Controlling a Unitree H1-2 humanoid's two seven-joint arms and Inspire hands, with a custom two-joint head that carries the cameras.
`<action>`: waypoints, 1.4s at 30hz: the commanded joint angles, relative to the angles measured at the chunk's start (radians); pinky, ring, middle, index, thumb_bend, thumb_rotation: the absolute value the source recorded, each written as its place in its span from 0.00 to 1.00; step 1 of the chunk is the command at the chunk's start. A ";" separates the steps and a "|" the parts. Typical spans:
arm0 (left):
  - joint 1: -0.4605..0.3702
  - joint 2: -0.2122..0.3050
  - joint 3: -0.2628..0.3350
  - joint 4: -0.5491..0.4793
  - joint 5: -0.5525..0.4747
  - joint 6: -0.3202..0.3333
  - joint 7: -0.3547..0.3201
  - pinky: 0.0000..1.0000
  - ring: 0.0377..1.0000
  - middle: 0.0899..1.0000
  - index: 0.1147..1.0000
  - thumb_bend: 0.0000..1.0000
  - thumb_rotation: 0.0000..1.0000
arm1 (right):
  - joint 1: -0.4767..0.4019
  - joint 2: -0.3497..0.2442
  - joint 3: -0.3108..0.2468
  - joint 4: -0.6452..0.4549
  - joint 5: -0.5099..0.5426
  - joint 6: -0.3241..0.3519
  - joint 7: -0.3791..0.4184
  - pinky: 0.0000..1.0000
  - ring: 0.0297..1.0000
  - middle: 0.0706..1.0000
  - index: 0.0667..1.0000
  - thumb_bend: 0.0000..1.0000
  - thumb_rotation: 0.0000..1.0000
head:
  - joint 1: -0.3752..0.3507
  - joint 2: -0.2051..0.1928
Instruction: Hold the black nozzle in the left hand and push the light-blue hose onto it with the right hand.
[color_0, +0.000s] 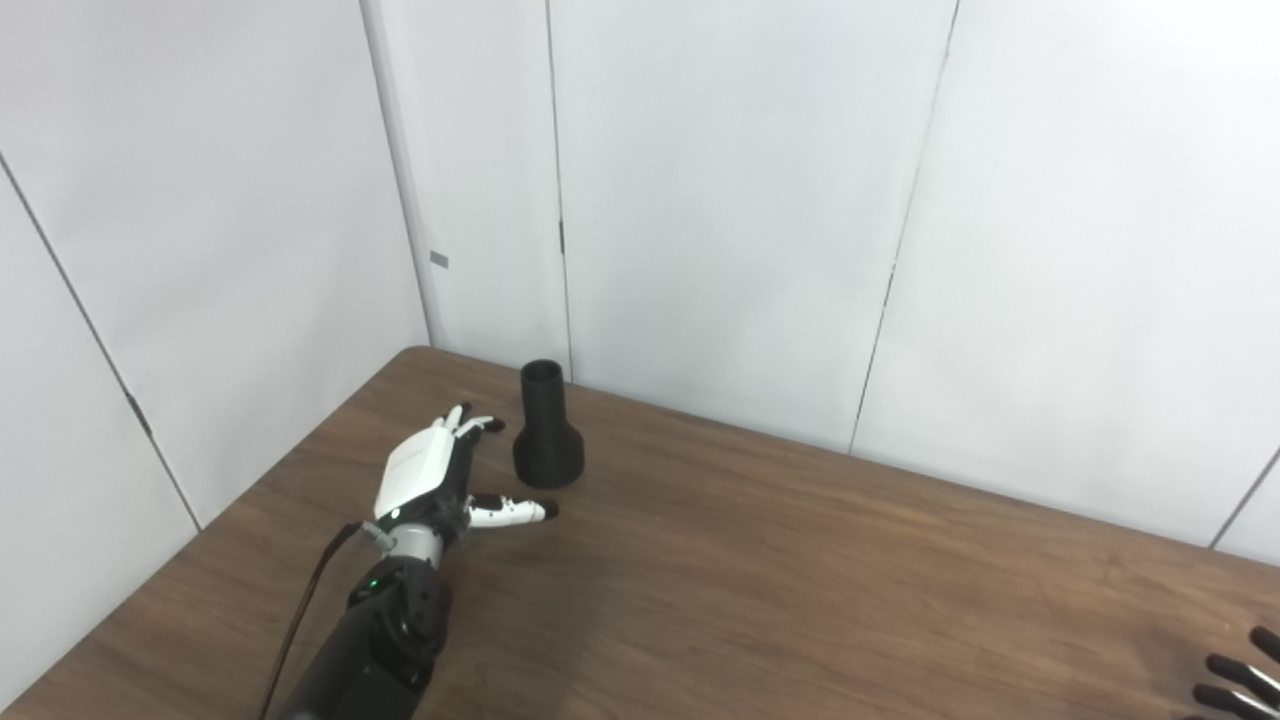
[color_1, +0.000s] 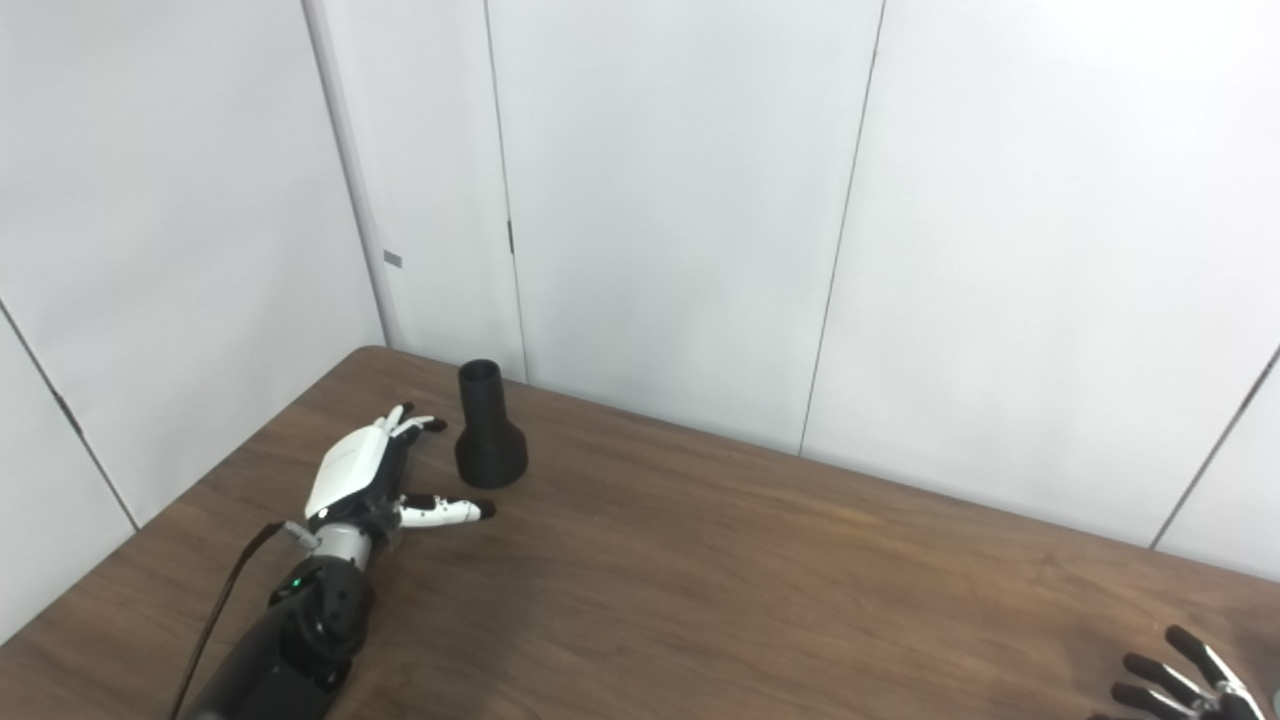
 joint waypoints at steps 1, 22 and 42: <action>-0.066 0.026 -0.007 0.017 0.016 -0.006 0.037 1.00 1.00 1.00 0.83 1.00 0.38 | 0.051 0.032 0.011 0.023 0.004 -0.025 -0.007 0.55 0.65 0.70 0.81 0.87 0.33 | -0.002 0.000; -0.223 0.000 -0.044 0.277 -0.082 -0.056 0.126 1.00 1.00 1.00 0.84 1.00 0.40 | 0.065 0.026 0.029 -0.006 0.003 -0.027 0.010 0.58 0.69 0.74 0.82 0.85 0.35 | -0.018 0.010; -0.241 0.002 -0.115 0.323 -0.093 -0.045 0.129 1.00 1.00 0.96 0.71 1.00 0.36 | 0.082 0.042 0.033 -0.089 0.036 0.058 0.012 0.69 0.77 0.77 0.86 0.72 0.30 | -0.029 0.021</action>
